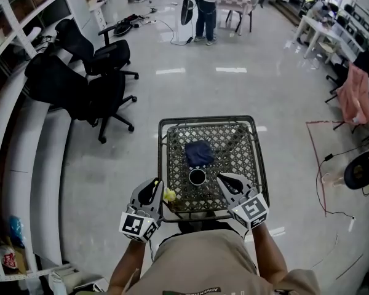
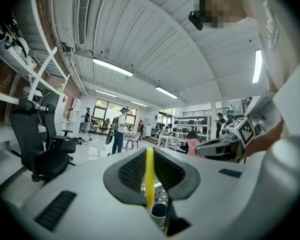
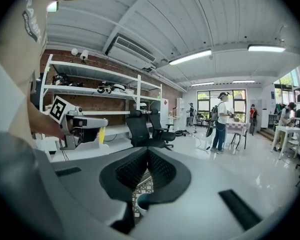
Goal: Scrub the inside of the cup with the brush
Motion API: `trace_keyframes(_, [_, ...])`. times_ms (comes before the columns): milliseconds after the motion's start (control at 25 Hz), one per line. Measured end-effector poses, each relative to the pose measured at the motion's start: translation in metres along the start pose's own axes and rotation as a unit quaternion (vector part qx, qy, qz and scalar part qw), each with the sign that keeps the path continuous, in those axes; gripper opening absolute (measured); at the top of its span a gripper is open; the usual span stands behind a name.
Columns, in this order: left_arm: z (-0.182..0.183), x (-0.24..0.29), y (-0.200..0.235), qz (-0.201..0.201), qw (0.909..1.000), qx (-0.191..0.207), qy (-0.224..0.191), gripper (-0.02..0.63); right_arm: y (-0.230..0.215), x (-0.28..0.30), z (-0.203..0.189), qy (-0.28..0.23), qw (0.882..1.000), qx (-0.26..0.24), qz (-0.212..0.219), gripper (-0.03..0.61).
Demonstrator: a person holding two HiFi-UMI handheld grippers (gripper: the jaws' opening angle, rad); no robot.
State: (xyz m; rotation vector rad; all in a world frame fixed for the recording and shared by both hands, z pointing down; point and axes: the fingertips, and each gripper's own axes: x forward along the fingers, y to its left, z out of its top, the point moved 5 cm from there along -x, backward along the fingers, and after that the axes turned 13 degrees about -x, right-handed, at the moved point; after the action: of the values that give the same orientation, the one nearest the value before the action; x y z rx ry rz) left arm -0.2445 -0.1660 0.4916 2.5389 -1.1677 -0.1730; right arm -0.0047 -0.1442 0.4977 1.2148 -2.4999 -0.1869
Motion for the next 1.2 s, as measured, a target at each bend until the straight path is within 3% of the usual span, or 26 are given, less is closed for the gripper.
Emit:
trace_keyframes(600, [0.013, 0.0, -0.006, 0.072, 0.9972, 0.002, -0.019, 0.052, -0.021, 0.026, -0.021, -0.014, 0.997, 0.003, 0.074, 0.015])
trace_keyframes(960, [0.008, 0.01, -0.019, 0.089, 0.996, 0.012, -0.009, 0.052, -0.032, 0.026, -0.06, -0.011, 0.994, 0.0, 0.11, 0.015])
trace_keyframes(1200, [0.014, 0.005, -0.025, 0.101, 0.9948, 0.007, -0.012, 0.052, -0.025, 0.032, -0.106, 0.025, 0.991, 0.008, 0.134, 0.017])
